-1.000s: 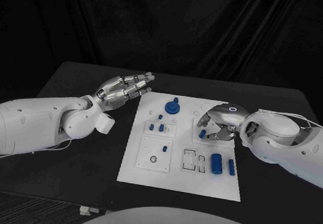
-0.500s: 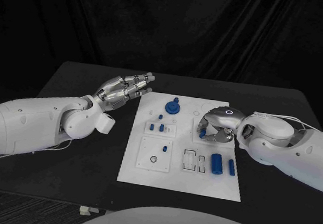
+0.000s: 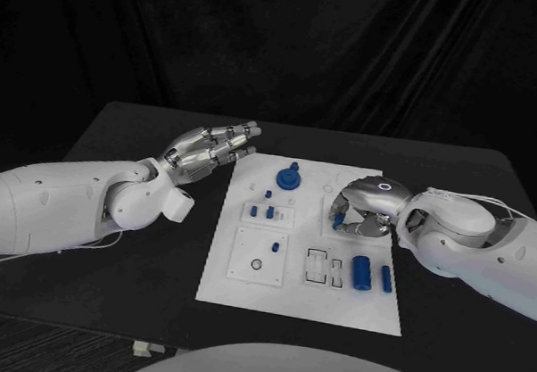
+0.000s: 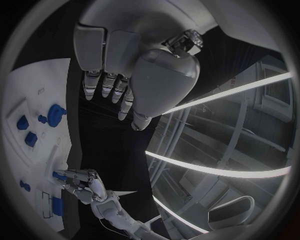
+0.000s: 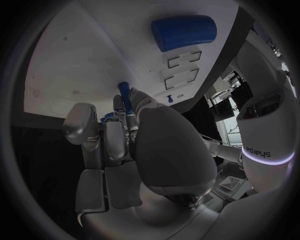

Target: Assemble the parts on the task board

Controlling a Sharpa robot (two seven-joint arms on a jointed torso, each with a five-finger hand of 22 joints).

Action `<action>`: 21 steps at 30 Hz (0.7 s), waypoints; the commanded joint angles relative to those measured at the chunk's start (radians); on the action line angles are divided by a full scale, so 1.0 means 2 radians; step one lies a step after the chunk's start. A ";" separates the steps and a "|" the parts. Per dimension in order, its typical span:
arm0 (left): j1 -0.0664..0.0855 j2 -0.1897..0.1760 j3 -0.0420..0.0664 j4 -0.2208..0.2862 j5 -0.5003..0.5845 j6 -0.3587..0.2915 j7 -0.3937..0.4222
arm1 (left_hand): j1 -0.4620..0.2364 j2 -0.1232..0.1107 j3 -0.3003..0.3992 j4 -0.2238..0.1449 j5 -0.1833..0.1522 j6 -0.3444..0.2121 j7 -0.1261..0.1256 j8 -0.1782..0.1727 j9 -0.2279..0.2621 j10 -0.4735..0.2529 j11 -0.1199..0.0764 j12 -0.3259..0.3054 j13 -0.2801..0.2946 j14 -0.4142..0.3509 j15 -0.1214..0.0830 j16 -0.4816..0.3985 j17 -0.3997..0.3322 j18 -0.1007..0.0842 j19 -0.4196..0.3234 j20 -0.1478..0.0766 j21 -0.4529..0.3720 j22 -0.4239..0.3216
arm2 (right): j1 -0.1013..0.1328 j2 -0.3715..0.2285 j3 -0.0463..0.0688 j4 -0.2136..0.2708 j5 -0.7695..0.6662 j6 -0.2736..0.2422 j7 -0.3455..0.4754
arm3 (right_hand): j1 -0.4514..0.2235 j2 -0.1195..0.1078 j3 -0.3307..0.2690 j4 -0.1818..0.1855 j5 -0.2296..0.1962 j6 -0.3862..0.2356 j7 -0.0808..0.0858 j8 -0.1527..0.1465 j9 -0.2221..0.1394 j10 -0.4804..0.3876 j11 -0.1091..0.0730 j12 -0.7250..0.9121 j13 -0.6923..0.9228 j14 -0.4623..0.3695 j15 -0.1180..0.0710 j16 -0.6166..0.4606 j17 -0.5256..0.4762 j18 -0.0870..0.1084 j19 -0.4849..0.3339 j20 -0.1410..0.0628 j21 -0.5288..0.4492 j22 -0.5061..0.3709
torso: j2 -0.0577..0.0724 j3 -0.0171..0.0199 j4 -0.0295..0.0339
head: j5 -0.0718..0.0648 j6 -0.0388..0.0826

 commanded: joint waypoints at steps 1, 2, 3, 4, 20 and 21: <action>-0.001 0.001 0.000 0.000 0.001 0.008 0.003 | -0.002 -0.001 0.003 0.000 0.003 0.004 0.000 0.003 0.001 0.001 0.003 0.004 0.001 0.001 0.003 0.003 0.001 0.010 -0.001 0.003 -0.001 0.001 | 0.005 -0.007 0.001 0.011 -0.001 -0.046 0.007 | 0.008 0.003 0.002 0.000 -0.002 0.002 0.000 0.002 0.002 0.003 0.000 -0.002 0.001 0.017 -0.004 0.001 -0.001 -0.010 0.000 -0.005 0.002 0.068 | 0.000 0.0001 -0.0003 | 0.002 0.000; -0.001 0.001 0.000 0.000 0.001 0.008 0.003 | -0.002 -0.001 0.003 0.000 0.003 0.004 0.000 0.003 0.001 0.001 0.003 0.004 0.001 0.001 0.003 0.003 0.001 0.010 -0.001 0.003 -0.001 0.001 | 0.007 -0.009 0.001 0.015 -0.001 -0.051 0.007 | 0.008 0.003 0.003 -0.001 -0.004 0.003 -0.001 0.002 0.002 0.004 0.000 -0.004 0.001 0.017 -0.004 0.001 -0.001 -0.010 0.000 -0.005 0.003 0.069 | 0.000 0.0001 -0.0004 | 0.002 0.000; -0.001 0.001 0.000 0.000 0.001 0.008 0.003 | -0.002 -0.001 0.003 0.000 0.003 0.004 0.000 0.003 0.001 0.001 0.003 0.004 0.001 0.001 0.003 0.003 0.001 0.010 -0.001 0.003 -0.001 0.001 | 0.010 -0.012 0.001 0.020 -0.001 -0.055 0.007 | 0.008 0.002 0.003 -0.001 -0.005 0.005 -0.001 0.003 0.003 0.006 -0.001 -0.005 0.001 0.017 -0.004 0.001 -0.001 -0.010 0.000 -0.006 0.003 0.069 | 0.000 0.0001 -0.0004 | 0.002 0.000; -0.001 0.001 0.000 -0.001 0.001 0.008 0.003 | -0.002 -0.001 0.003 0.000 0.003 0.004 0.000 0.003 0.001 0.001 0.003 0.004 0.001 0.001 0.003 0.003 0.001 0.010 -0.001 0.003 -0.001 0.001 | 0.013 -0.014 0.001 0.024 -0.001 -0.058 0.007 | 0.007 0.002 0.003 -0.001 -0.005 0.006 -0.001 0.003 0.004 0.007 -0.001 -0.005 0.001 0.017 -0.005 0.000 -0.001 -0.010 0.000 -0.006 0.003 0.069 | 0.000 0.0001 -0.0004 | 0.002 0.000; -0.002 0.006 0.000 -0.006 0.001 0.013 0.002 | -0.002 -0.003 0.002 -0.001 0.003 0.004 0.000 0.003 0.001 0.000 0.003 0.004 0.001 0.001 0.004 0.004 0.001 0.010 0.000 0.004 -0.001 0.001 | 0.054 -0.010 0.001 0.101 -0.001 -0.022 0.017 | 0.009 -0.001 0.005 -0.003 -0.001 0.005 -0.001 0.001 0.006 0.009 0.000 -0.012 0.000 0.016 -0.005 0.000 -0.002 -0.011 -0.001 -0.006 0.005 0.069 | 0.000 0.0001 -0.0005 | 0.000 0.000; -0.002 0.006 0.000 -0.006 0.001 0.013 0.003 | -0.002 -0.003 0.001 -0.001 0.003 0.004 0.000 0.003 0.001 0.000 0.003 0.004 0.001 0.001 0.004 0.004 0.001 0.010 0.000 0.004 -0.001 0.001 | 0.052 -0.004 0.001 0.101 -0.001 -0.017 0.019 | 0.008 -0.002 0.005 -0.003 -0.001 0.004 -0.001 0.001 0.006 0.009 0.000 -0.013 0.000 0.016 -0.005 0.000 -0.002 -0.011 0.000 -0.006 0.005 0.069 | 0.000 0.0001 -0.0004 | 0.000 0.000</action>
